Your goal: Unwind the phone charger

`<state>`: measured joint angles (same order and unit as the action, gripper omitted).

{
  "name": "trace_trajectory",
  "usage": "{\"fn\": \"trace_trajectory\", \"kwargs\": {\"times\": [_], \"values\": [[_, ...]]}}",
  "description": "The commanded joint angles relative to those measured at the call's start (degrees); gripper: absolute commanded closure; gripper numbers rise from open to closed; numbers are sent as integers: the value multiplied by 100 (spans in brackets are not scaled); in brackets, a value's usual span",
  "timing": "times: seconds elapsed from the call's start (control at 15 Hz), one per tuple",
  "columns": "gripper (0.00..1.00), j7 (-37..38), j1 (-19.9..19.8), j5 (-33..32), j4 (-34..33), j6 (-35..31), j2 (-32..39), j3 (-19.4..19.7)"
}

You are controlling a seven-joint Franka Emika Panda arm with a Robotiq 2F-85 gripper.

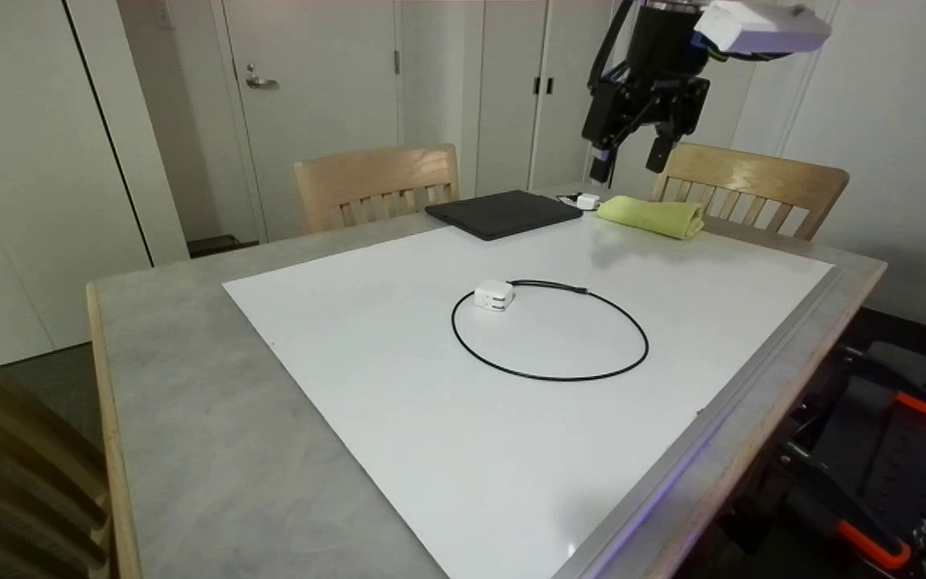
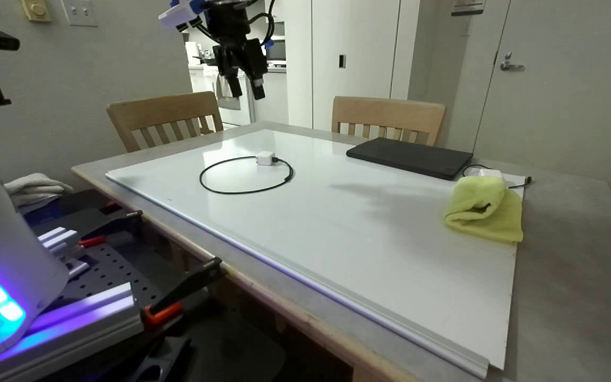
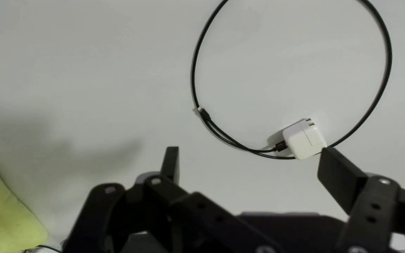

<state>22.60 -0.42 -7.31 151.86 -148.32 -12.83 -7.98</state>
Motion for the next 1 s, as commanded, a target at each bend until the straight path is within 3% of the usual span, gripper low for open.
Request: {"fn": "trace_trajectory", "kwargs": {"times": [0.0,0.13,0.53,0.93], "values": [[0,390,33,136,-253,-60,473,-68],[0,706,84,202,-394,-135,744,-96],[0,692,496,1393,-895,-758,1719,-25],[0,2727,953,139,-1354,-1092,2440,548]]}}
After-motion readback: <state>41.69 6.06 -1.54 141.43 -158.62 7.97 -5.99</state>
